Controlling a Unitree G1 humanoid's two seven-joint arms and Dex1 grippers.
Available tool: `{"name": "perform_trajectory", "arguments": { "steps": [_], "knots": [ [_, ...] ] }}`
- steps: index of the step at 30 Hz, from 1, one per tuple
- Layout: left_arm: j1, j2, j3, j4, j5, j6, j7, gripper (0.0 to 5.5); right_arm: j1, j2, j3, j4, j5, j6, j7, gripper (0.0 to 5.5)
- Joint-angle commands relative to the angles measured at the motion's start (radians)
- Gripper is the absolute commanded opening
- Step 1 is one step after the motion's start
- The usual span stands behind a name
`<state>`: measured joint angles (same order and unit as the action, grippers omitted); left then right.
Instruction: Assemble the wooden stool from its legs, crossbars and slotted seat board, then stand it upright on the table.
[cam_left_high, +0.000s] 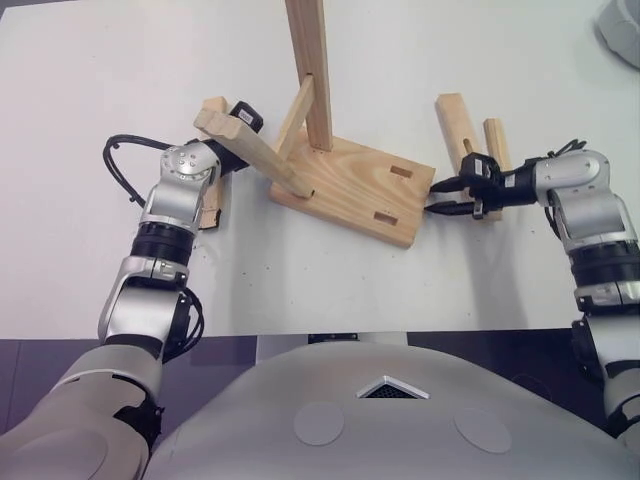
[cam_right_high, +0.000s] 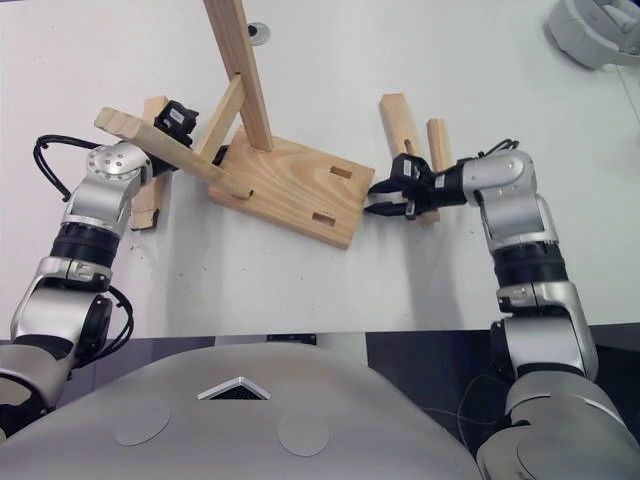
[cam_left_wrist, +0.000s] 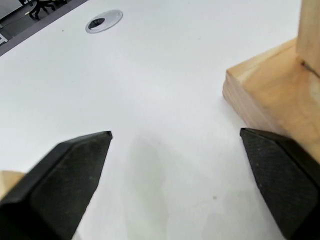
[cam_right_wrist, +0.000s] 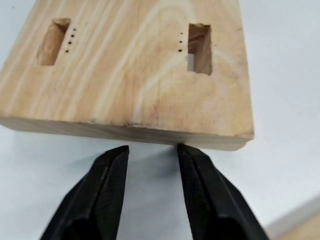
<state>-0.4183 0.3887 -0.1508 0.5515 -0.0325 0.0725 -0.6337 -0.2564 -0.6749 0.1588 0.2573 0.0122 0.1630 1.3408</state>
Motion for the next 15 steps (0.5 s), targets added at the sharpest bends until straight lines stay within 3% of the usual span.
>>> {"name": "perform_trajectory", "arguments": {
  "steps": [1, 5, 12, 15],
  "knots": [
    [-0.025, 0.079, 0.088, 0.019, -0.023, -0.110, -0.024, 4.73, -0.098, -0.031, -0.175, -0.014, 0.111, 0.040, -0.119, 1.81],
    [0.118, 0.171, 0.116, -0.190, -0.044, -0.092, -0.103, 4.73, -0.204, 0.044, -0.204, 0.126, 0.126, -0.011, -0.247, 1.81],
    [0.359, 0.370, -0.013, -0.637, -0.008, 0.130, -0.328, 4.73, -0.297, 0.162, 0.008, 0.511, -0.129, -0.309, -0.439, 1.81],
    [0.355, 0.371, -0.067, -0.700, 0.016, 0.191, -0.339, 4.73, -0.299, 0.182, 0.056, 0.573, -0.164, -0.373, -0.423, 1.81]
  ]
}}
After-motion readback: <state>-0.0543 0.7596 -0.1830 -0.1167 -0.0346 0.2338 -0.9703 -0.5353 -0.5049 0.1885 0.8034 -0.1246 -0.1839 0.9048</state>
